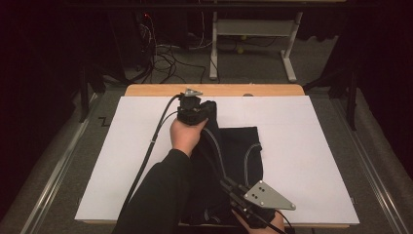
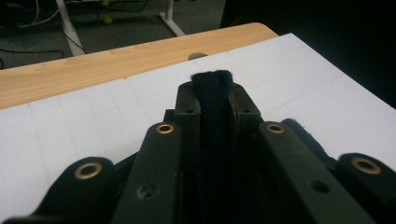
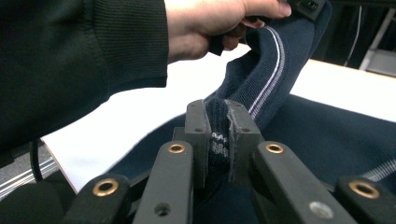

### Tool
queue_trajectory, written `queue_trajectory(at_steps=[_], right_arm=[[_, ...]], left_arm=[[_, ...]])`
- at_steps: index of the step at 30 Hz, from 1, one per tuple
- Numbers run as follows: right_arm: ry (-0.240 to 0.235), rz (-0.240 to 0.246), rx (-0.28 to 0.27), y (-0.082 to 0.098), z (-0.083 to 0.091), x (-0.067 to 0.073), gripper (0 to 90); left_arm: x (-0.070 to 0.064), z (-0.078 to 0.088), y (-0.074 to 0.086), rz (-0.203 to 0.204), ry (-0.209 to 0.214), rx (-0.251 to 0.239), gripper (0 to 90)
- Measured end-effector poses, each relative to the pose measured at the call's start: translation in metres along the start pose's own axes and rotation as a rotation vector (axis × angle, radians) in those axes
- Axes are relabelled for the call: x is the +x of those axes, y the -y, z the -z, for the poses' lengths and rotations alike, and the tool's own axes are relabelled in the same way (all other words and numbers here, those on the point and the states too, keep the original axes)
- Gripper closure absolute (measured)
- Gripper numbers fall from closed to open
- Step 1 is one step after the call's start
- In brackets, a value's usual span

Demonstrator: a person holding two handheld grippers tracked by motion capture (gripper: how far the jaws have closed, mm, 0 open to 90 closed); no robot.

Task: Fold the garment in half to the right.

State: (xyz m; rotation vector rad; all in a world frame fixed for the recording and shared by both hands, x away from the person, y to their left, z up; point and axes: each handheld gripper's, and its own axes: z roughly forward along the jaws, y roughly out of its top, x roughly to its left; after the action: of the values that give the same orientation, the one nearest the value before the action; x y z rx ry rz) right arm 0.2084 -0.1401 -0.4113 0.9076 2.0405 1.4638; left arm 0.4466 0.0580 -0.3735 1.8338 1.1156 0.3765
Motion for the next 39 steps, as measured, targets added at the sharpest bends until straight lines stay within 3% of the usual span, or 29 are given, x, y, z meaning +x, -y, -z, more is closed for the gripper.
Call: queue_trajectory(at_steps=[12,26,29,37,39], right_arm=[[0.050,-0.021,0.047,0.025,0.014,-0.018,81.7],[0.097,-0.040,0.083,0.043,0.030,-0.030,81.3],[0.114,-0.048,0.099,0.049,0.032,-0.034,81.0],[0.140,-0.072,0.144,0.060,0.041,-0.044,80.7],[0.146,-0.084,0.157,0.063,0.043,-0.046,80.3]], left_arm=[[-0.022,-0.030,0.011,-0.013,0.014,0.018,74.1],[-0.045,-0.047,0.014,-0.030,0.048,0.013,73.9],[-0.050,-0.054,0.016,-0.050,0.053,0.028,73.9],[-0.063,-0.072,0.019,-0.045,0.076,0.053,73.8],[-0.066,-0.076,0.019,-0.042,0.077,0.062,70.1]])
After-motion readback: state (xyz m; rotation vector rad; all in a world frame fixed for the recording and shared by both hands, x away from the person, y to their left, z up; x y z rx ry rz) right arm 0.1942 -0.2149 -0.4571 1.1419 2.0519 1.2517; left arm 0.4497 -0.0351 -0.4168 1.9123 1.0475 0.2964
